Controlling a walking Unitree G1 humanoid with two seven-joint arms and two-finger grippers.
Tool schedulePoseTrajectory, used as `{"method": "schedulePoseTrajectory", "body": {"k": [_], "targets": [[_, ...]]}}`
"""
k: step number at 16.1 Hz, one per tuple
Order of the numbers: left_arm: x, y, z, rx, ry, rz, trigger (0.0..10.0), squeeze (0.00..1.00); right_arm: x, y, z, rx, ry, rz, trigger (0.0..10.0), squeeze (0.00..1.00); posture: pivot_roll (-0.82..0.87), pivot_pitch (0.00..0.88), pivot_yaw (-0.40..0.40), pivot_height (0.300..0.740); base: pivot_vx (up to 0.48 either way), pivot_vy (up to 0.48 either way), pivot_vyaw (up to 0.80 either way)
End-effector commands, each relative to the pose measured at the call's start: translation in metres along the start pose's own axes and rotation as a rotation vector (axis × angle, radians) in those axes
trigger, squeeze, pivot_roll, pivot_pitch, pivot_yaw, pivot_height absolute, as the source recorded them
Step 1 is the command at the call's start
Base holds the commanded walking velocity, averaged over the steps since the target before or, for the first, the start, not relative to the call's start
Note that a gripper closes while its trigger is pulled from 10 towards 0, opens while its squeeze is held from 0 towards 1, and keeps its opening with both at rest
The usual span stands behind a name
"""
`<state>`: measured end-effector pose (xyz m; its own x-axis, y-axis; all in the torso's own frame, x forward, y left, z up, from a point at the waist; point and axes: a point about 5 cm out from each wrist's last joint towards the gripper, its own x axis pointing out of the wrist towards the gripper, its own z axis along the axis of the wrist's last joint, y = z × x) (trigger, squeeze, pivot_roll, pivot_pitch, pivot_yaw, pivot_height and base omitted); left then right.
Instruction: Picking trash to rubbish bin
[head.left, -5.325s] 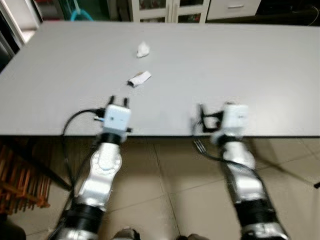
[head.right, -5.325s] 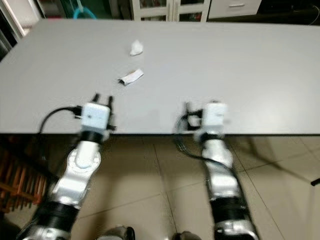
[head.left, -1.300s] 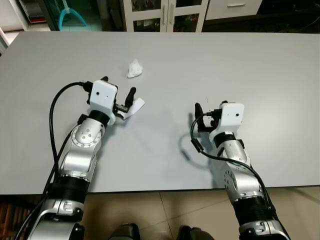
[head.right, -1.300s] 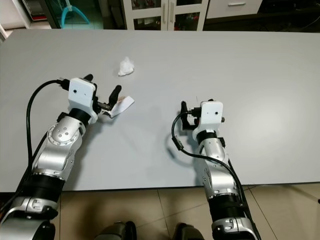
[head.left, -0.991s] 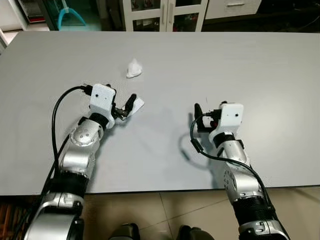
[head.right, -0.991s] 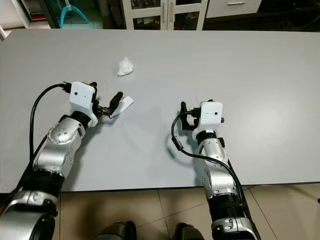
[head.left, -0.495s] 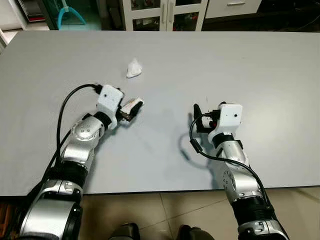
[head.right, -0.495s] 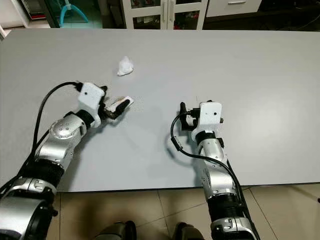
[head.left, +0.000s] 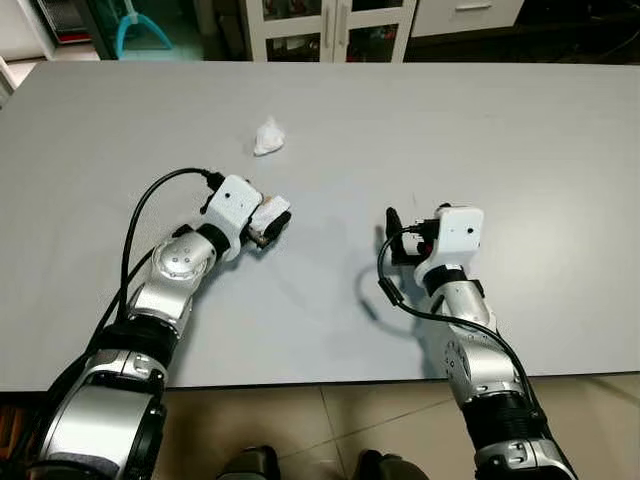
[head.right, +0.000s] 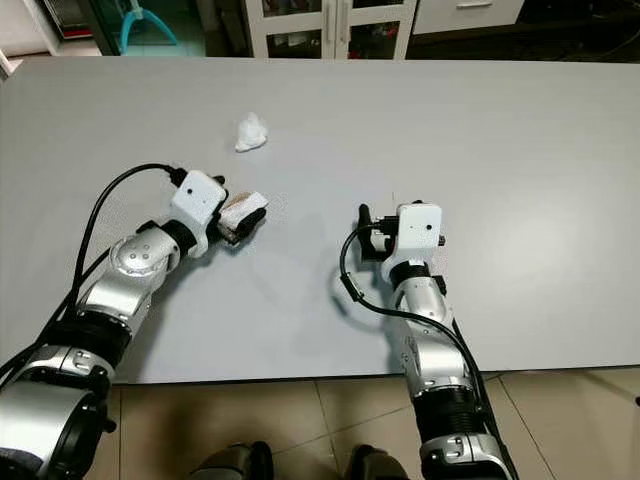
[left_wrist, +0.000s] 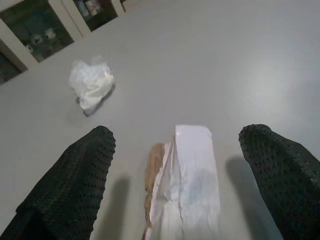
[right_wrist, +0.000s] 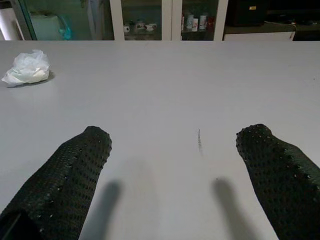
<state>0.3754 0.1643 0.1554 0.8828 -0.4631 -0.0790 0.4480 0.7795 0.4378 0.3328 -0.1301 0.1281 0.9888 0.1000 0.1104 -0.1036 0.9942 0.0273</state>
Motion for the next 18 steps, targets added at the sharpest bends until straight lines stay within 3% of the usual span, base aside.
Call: {"method": "schedulePoseTrajectory", "body": {"k": [1,17,18], "targets": [[0.001,-0.004,-0.003,0.019,0.016,-0.018,10.0,0.00,-0.001,0.001,-0.001,0.001,0.005,0.003,10.0,0.00,0.00,0.146,0.015,0.740,0.000,0.000,0.00],[0.002,-0.016,-0.027,0.014,0.171,0.001,10.0,0.00,-0.002,0.001,-0.003,0.003,0.012,0.010,10.0,0.00,0.00,0.160,0.006,0.740,0.000,0.000,0.00],[0.002,-0.016,-0.028,0.008,0.174,-0.001,9.6,0.00,-0.002,0.001,-0.003,0.004,0.012,0.010,10.0,0.00,0.00,0.160,0.005,0.740,0.000,0.000,0.00]]}}
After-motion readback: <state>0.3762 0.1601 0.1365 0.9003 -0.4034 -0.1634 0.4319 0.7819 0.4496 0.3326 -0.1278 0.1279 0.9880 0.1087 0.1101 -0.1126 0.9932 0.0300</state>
